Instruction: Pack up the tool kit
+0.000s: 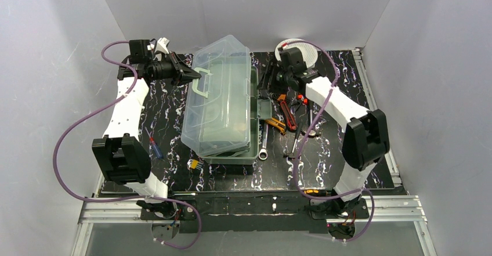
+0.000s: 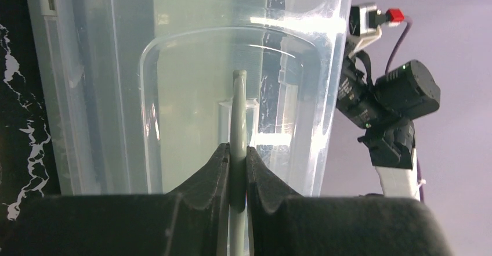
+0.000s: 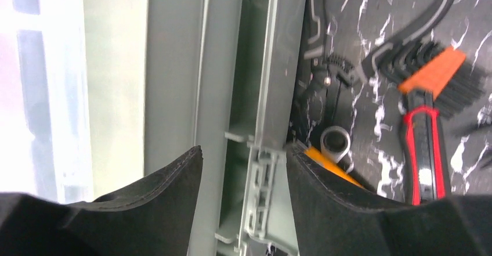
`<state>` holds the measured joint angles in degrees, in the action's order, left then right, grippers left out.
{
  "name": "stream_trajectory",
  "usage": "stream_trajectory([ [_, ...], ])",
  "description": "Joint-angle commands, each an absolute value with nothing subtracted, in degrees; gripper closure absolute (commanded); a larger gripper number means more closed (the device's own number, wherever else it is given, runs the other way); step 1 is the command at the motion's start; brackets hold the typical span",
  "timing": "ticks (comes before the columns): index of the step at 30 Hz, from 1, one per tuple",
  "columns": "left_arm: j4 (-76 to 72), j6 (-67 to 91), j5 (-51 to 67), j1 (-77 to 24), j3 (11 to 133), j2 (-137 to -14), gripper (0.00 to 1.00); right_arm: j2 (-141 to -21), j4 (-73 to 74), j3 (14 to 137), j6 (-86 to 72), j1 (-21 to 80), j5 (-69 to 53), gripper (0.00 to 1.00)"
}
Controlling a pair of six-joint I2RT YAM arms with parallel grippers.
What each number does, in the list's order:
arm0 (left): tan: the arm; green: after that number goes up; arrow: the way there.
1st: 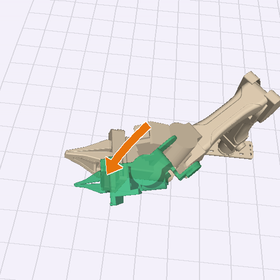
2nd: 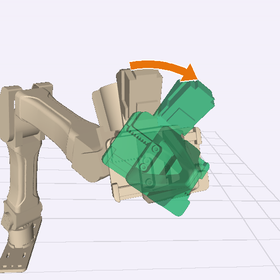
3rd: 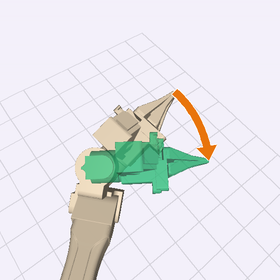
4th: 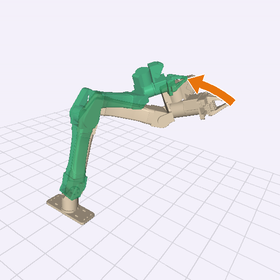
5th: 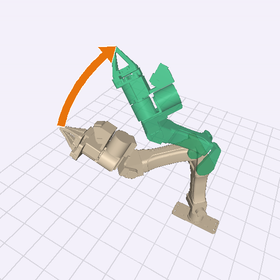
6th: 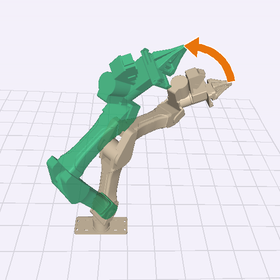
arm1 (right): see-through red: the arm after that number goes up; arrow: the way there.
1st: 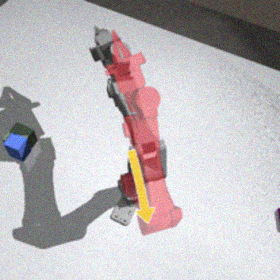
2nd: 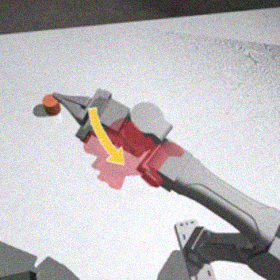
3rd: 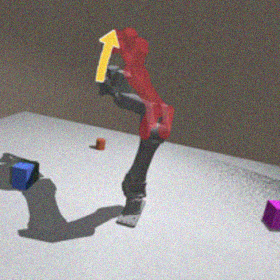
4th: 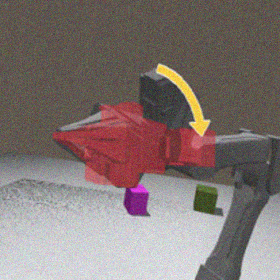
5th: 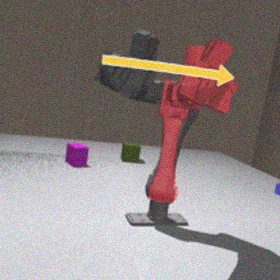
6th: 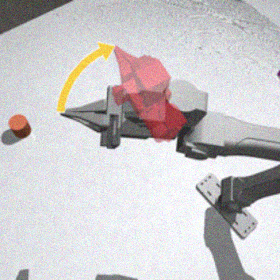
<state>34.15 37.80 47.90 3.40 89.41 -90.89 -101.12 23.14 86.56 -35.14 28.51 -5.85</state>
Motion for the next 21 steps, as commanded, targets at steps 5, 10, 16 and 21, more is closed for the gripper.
stream_trajectory([
  [5,29.54,39.07,53.12,6.33,89.33,-87.81,1.0,-113.32,27.65,101.69,-31.54,28.48,-1.15,0.41],
  [10,29.62,38.35,53.56,7.39,88.65,-88.03,1.0,-118.76,28.6,105.73,-31.38,28.5,-2.66,0.45],
  [16,30.19,37.15,54.21,11.86,87.47,-86.51,1.0,-119.74,28.93,105.85,-30.54,28.41,-0.97,0.74],
  [21,46.51,26.95,42.86,17.27,95.86,-86.56,1.0,-119.08,28.94,105.84,-30.15,28.28,-0.23,0.96],
])
